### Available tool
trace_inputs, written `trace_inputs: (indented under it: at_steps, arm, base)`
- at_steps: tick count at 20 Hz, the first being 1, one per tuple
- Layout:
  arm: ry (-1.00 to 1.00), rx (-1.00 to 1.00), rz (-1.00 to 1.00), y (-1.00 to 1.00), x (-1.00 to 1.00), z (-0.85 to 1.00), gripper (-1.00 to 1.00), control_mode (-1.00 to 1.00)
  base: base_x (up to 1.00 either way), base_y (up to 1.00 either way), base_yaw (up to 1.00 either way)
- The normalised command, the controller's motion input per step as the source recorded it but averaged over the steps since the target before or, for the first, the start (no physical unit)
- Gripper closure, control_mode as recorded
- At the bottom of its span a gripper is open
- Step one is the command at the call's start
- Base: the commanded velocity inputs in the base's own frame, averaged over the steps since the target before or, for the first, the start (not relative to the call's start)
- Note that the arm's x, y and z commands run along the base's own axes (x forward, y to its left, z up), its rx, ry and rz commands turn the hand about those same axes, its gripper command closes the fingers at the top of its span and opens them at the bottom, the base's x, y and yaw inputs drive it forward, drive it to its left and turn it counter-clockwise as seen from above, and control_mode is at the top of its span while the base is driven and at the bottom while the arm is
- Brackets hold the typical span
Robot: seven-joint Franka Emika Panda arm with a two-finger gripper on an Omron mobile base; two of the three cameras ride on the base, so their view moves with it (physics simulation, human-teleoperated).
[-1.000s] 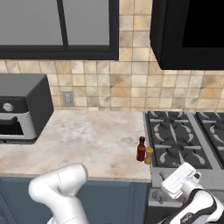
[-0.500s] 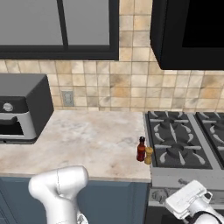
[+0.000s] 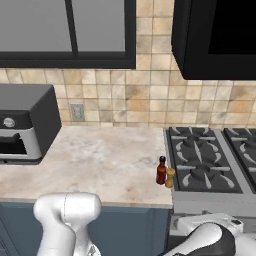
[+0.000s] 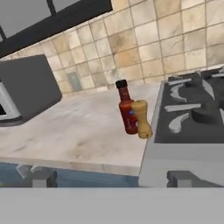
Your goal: Take 2 condiments from the cabinet and move them on the counter near the stove.Make sure the condiments are lined up with each other, next to each other.
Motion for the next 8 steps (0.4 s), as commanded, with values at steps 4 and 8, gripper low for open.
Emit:
trace_inputs:
  at_steps: [4, 8]
  arm:
    - [0.57, -0.23, -0.12, 0.77, 0.00, 0.42, -1.00, -1.00]
    - [0.35, -0.29, -0.13, 1.00, 0.02, 0.22, -1.00, -1.00]
  base:
    - [0.00, 0.00, 0.00]
    - [0.00, 0.00, 0.00]
